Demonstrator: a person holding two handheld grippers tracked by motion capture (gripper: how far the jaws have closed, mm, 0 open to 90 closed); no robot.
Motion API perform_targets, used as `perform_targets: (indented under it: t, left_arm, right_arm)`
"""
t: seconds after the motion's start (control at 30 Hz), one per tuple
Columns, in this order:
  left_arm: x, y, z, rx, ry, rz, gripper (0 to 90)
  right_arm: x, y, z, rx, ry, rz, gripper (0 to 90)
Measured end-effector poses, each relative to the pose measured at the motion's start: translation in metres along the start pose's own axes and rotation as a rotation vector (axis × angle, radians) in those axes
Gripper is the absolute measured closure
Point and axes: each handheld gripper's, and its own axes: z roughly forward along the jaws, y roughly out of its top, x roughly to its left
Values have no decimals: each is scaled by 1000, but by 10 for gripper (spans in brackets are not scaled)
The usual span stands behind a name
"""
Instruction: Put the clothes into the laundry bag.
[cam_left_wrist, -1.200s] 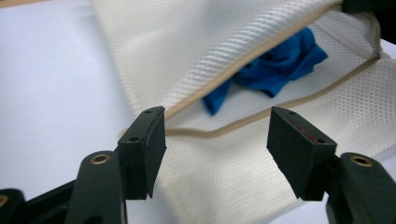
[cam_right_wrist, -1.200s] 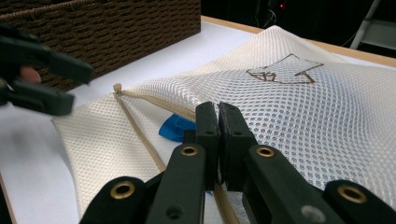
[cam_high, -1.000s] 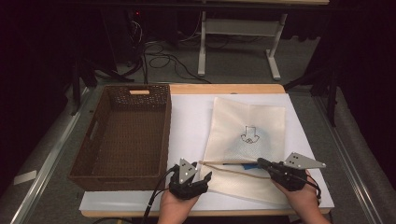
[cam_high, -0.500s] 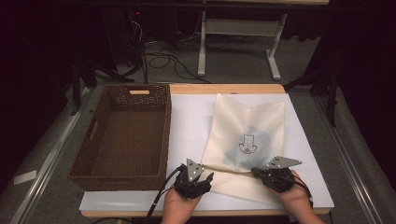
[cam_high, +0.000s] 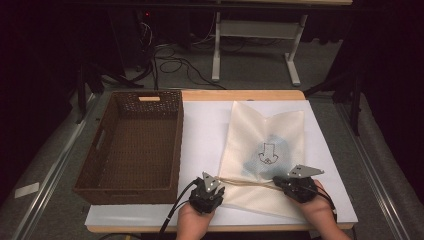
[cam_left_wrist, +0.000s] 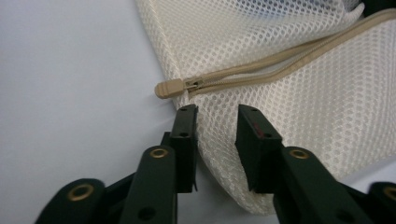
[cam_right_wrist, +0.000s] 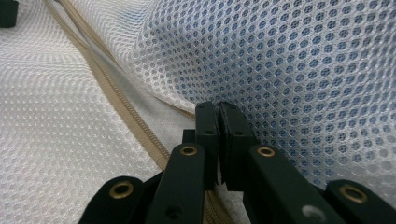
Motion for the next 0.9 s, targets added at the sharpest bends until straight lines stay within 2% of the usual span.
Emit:
perform_targets:
  t: [0.13, 0.23, 0.37, 0.5, 0.63, 0.7, 0.77, 0.9]
  left_arm:
    - [-1, 1, -1, 13, 4, 1, 787]
    - [-7, -1, -3, 16, -5, 27, 843]
    - [-24, -4, -5, 22, -46, 75, 847]
    - [-27, -5, -5, 20, -48, 82, 831]
    - [-26, -4, -4, 15, -57, 75, 804]
    - [-26, -3, -4, 16, -63, 76, 785]
    - [-26, -2, -3, 19, -65, 80, 781]
    - [-24, 0, -4, 19, -69, 81, 752]
  right_arm:
    - [-1, 0, 0, 0, 1, -4, 881]
    - [-2, 0, -1, 3, 3, 1, 880]
    - [-5, -1, -2, 5, -6, 8, 876]
    - [-8, -2, -4, -8, -9, 18, 845]
    - [-3, 0, -23, -94, 18, 13, 787]
    - [-2, 0, -34, -134, 16, 25, 766]
    - [-4, -2, -45, -165, -2, 34, 739]
    - [-21, -17, -62, -185, -76, 121, 635]
